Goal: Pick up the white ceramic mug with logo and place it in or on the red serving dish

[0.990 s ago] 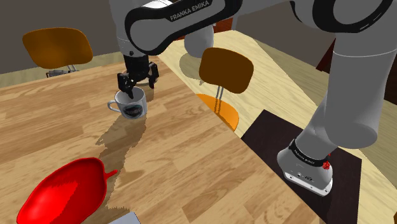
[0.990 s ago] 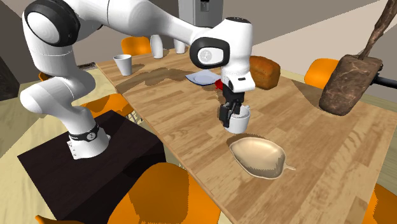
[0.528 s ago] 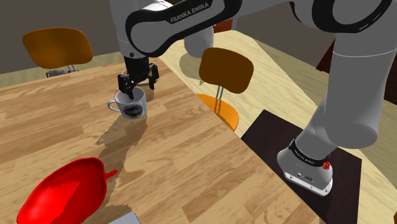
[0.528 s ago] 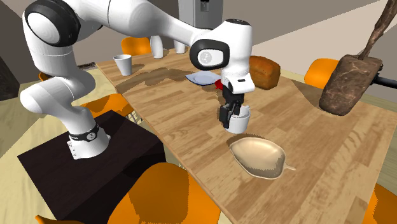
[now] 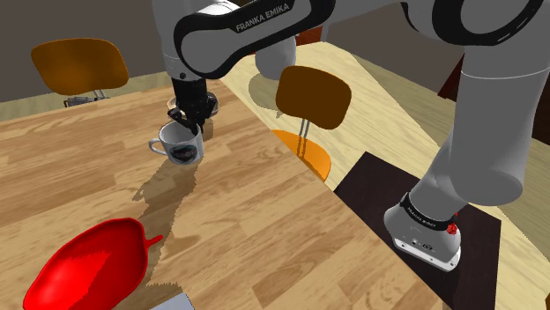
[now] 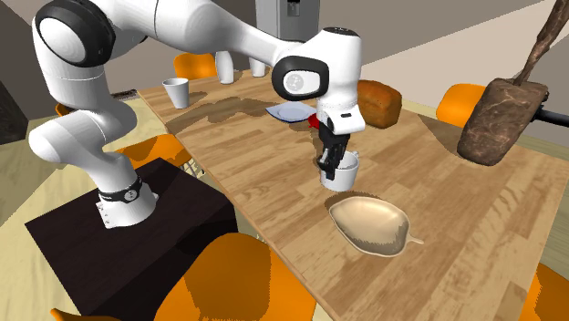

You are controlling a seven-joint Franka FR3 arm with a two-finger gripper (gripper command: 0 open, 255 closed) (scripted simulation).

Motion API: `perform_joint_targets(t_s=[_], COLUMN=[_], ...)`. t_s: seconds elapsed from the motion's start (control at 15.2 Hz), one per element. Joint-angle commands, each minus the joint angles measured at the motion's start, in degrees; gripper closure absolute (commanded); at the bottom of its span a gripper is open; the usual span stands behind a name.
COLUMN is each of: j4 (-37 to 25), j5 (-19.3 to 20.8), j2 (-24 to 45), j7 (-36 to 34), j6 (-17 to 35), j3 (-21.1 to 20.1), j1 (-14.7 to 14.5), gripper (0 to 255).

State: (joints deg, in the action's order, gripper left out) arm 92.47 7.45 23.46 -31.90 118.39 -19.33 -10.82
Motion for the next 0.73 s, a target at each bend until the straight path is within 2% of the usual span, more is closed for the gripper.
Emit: perform_joint_targets(t_s=[0.0, 0.66], j4=[0.0, -4.66], j5=[0.0, -0.73], j2=[0.01, -1.62], j7=[0.0, 0.44], j6=[0.0, -6.18], j3=[0.0, -0.36], j1=[0.0, -0.01], gripper=[255, 255])
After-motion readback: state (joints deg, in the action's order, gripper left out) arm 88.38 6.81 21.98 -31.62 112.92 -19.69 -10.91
